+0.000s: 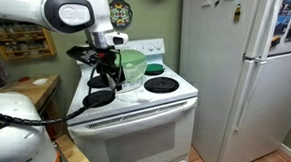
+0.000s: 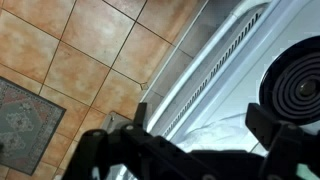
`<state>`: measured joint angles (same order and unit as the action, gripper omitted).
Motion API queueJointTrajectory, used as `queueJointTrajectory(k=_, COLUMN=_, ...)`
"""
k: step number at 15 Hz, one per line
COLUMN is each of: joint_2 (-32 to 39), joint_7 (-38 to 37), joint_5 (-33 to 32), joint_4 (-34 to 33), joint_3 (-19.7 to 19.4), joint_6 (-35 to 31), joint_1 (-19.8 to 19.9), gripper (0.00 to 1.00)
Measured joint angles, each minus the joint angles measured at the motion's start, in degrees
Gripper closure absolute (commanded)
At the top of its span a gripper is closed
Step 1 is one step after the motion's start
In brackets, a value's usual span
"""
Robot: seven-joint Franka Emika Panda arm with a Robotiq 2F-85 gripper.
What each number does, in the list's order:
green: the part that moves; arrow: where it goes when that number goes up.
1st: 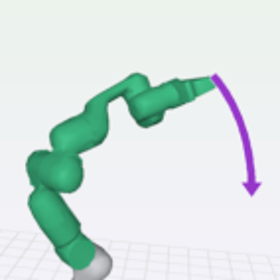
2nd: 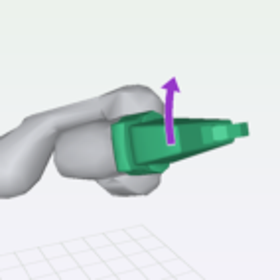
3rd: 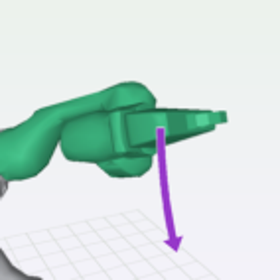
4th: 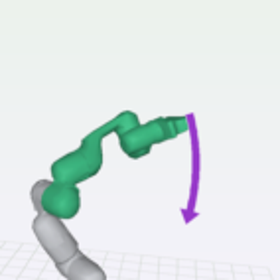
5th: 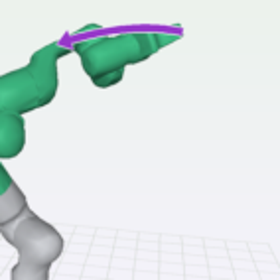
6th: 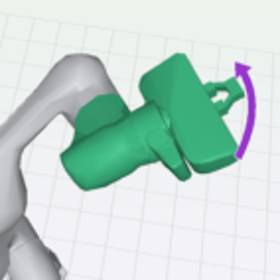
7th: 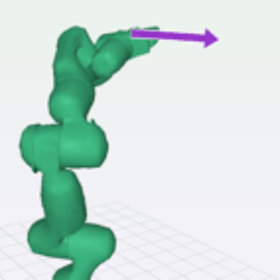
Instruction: Open the lid on the bin and put the paper towel into it then close it
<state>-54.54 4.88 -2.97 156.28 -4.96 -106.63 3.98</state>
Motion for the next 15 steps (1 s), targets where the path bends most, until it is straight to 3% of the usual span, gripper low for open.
queueJointTrajectory(k=7, joint_2=1.6, joint_7=-4.1, joint_5=2.3, joint_4=-0.2, joint_3=0.6, joint_6=-3.6, joint_1=0.0, gripper=0.00)
queueJointTrajectory(k=15, joint_2=13.8, joint_7=-18.5, joint_5=16.3, joint_4=-6.3, joint_3=3.5, joint_6=-4.5, joint_1=-0.3, gripper=0.00)
